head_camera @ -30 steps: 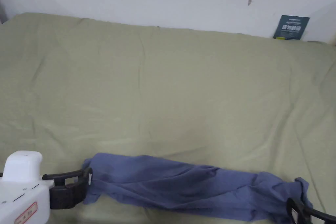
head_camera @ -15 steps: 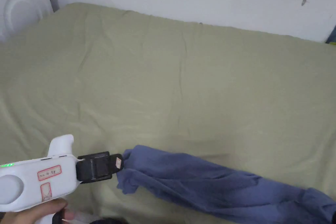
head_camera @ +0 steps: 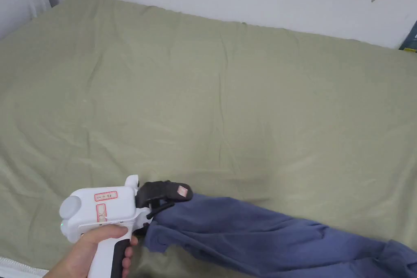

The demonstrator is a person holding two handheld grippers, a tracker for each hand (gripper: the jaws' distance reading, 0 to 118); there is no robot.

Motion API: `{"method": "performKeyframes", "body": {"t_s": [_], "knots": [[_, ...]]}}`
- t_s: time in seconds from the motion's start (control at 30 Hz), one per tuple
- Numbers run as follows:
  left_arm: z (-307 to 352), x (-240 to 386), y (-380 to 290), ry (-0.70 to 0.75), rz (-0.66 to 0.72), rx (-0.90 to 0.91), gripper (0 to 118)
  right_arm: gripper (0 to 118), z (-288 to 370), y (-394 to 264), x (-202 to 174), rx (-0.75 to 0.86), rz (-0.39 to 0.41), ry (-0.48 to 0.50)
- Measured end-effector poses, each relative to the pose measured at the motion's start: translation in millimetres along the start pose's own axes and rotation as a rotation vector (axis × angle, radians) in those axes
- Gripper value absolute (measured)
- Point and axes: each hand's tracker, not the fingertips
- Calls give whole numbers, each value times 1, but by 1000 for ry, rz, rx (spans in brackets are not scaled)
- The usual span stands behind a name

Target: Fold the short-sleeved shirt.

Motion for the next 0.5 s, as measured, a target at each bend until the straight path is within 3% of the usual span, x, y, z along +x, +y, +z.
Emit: {"method": "performKeyframes", "body": {"t_s": [0.03, 0.07, 0.1, 0.17, 0.2, 0.37, 0.43, 0.5], "knots": [[0, -2, 0, 56, -21, -12, 28, 0, -2, -1, -2, -5, -6, 5], [3, -9, -1, 211, -13, -21, 3, 0, -2, -1, -4, -1, -10, 13], [6, -14, 0, 361, -46, -24, 3, 0, -2, -1, -6, 6, -12, 24], [-37, 5, 5, 214, -18, 8, 3, 0, -1, -1, -7, 5, -9, 27], [-25, 9, 11, 268, 13, 42, 3, 0, -1, -1, -7, 4, -4, 28], [-2, 38, 8, 504, -197, 282, 3, 0, 11, -1, -3, 32, 28, 24], [6, 56, 7, 690, -333, 318, 3, 0, 16, -2, 2, 42, 31, 27], [16, 65, 10, 769, -349, 315, 3, 0, 20, -5, 3, 55, 34, 33]]}}
